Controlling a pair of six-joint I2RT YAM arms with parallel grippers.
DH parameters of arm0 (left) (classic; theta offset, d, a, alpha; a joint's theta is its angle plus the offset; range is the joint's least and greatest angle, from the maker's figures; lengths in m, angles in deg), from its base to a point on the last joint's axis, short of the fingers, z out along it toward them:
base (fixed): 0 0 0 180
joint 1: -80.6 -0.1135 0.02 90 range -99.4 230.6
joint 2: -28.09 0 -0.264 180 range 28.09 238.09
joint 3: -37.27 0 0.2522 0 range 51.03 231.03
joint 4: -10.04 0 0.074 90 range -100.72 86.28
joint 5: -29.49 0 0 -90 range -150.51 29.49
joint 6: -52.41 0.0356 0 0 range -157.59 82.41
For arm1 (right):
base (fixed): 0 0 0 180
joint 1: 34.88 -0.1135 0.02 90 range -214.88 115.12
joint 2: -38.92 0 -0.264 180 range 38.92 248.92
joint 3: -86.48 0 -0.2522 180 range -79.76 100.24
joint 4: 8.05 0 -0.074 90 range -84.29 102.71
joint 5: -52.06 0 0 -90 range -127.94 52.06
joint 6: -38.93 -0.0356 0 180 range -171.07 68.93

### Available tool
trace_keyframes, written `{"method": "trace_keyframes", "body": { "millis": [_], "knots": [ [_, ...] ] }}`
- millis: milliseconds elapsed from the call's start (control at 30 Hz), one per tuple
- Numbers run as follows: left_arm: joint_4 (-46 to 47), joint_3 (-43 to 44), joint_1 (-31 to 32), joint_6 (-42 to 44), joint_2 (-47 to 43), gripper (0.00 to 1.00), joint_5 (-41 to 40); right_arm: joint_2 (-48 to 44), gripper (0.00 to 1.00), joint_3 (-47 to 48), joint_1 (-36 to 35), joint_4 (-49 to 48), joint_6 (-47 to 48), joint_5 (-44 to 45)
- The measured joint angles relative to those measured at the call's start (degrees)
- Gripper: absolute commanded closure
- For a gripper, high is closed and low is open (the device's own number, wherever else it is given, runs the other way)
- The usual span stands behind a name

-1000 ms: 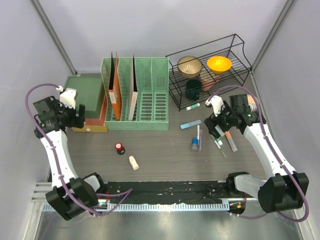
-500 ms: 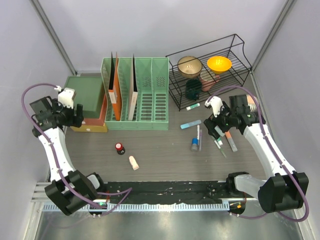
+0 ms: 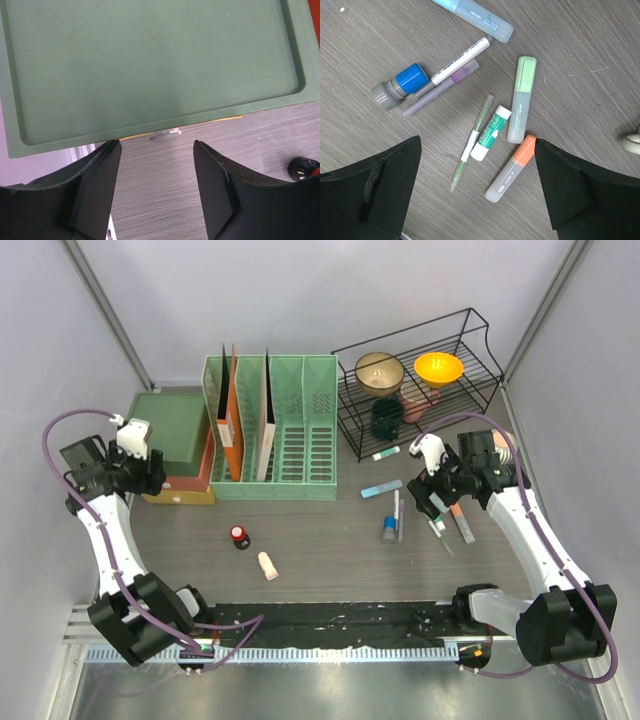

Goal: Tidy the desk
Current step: Open the drawer in the storage box.

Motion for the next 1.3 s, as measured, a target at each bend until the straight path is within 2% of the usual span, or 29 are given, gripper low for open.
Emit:
{"method": "trace_keyframes", "body": {
  "millis": [567,967,1300],
  "knots": [
    [1.14,-0.31,-0.09,-0.04,0.44,0.53,3.89,2.03,0.01,-0.04,0.17,-0.04,0.48,0.00],
    [4.81,-3.56,-0.22,0.17,-0.15,0.65,4.81,2.05,0.01,-0.22,0.39,-0.02,1.03,-0.04],
    [6.29,-4.63,-0.26,-0.31,-1.75,0.64,4.98,2.64,0.01,-0.96,0.39,-0.07,1.14,-0.55]
  ]
}}
